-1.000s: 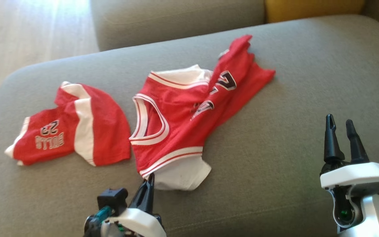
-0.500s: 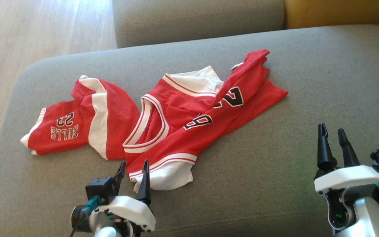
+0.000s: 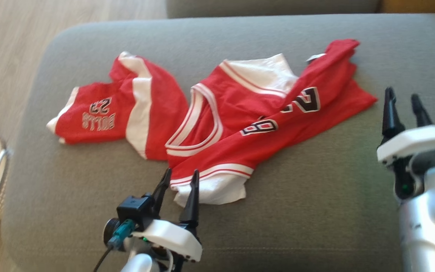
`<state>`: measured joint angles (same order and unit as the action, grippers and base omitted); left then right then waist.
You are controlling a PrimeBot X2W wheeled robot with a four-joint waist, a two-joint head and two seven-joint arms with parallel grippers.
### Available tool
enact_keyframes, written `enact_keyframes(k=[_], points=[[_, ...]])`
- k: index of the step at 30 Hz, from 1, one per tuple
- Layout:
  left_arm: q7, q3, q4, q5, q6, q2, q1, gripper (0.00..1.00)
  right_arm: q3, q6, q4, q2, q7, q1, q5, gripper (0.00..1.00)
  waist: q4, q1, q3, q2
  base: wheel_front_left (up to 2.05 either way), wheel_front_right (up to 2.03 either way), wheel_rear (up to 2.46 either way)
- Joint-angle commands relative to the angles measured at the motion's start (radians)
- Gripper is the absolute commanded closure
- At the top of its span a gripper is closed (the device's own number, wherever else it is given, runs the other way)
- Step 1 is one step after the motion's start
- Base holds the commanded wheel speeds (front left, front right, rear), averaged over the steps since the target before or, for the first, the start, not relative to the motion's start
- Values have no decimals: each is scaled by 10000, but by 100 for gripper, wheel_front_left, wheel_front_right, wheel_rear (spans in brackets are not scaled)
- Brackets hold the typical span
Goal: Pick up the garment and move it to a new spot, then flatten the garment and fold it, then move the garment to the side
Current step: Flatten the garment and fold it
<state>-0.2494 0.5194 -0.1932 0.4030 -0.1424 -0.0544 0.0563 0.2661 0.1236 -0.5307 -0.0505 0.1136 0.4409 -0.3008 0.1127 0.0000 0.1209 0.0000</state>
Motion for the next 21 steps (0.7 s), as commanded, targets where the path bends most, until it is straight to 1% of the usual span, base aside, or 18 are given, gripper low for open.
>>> enact_keyframes(k=[1, 5, 6, 9, 13, 16, 21], points=[[-124, -134, 451, 87, -88, 38, 558, 0, -9, 71, -9, -12, -129, 728, 580, 0, 530, 0, 482, 0, 0, 0, 0], [-124, 112, 764, 243, -223, 39, 874, 0, 797, 71, -1152, -206, -533, 1724, 1469, 0, 899, 0, 901, 0, 0, 0, 0], [-124, 112, 764, 243, -223, 39, 874, 0, 797, 71, -1152, -206, -533, 1724, 1469, 0, 899, 0, 901, 0, 0, 0, 0], [-124, 234, 894, 315, -303, 40, 1070, 0, 1518, 71, -2043, -642, -727, 2269, 2392, 0, 1136, 0, 1208, 0, 0, 0, 0], [-124, 252, 897, 356, -379, 40, 1176, 0, 2211, 71, -2865, -716, -752, 2885, 3258, 0, 1282, 0, 1468, 0, 0, 0, 0], [-124, 250, 862, 386, -387, 40, 1164, 0, 2359, 71, -3298, -666, -643, 3158, 3603, 0, 1300, 0, 1556, 0, 0, 0, 0], [-124, 213, 803, 404, -389, 40, 1163, 0, 2441, 71, -3904, -612, -362, 3433, 3818, 0, 1208, 0, 1575, 0, 0, 0, 0]])
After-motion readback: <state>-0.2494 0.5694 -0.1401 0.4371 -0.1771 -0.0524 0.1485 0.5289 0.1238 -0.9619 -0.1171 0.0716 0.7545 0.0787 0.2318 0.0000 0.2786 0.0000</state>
